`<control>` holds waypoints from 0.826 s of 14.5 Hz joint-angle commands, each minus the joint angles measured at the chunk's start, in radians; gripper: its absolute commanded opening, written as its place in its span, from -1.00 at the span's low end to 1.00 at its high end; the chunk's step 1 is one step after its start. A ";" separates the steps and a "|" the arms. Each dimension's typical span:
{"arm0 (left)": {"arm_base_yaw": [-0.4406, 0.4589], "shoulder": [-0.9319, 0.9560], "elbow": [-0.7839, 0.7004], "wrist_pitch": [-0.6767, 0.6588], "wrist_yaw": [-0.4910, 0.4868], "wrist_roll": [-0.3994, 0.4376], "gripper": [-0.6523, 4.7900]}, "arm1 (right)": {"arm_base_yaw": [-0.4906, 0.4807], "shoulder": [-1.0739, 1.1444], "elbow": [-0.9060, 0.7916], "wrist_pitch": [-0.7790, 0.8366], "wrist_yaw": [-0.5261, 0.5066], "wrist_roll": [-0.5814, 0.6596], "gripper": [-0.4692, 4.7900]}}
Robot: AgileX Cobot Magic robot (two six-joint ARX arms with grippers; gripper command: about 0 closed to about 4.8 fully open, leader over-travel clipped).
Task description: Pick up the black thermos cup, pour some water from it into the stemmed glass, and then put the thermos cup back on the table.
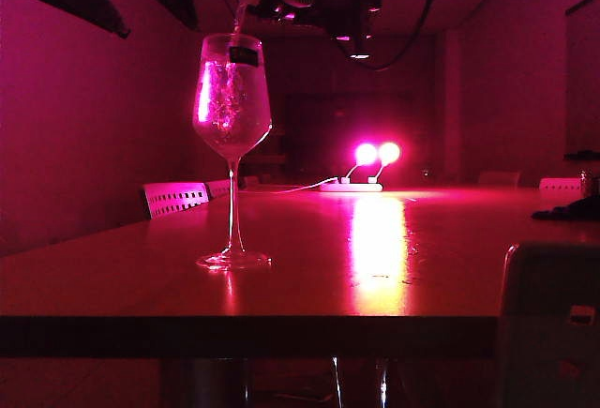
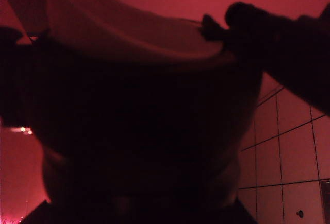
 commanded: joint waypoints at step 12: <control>0.000 -0.004 0.003 0.009 -0.003 0.004 1.00 | 0.002 -0.014 0.011 0.061 0.002 0.158 -0.14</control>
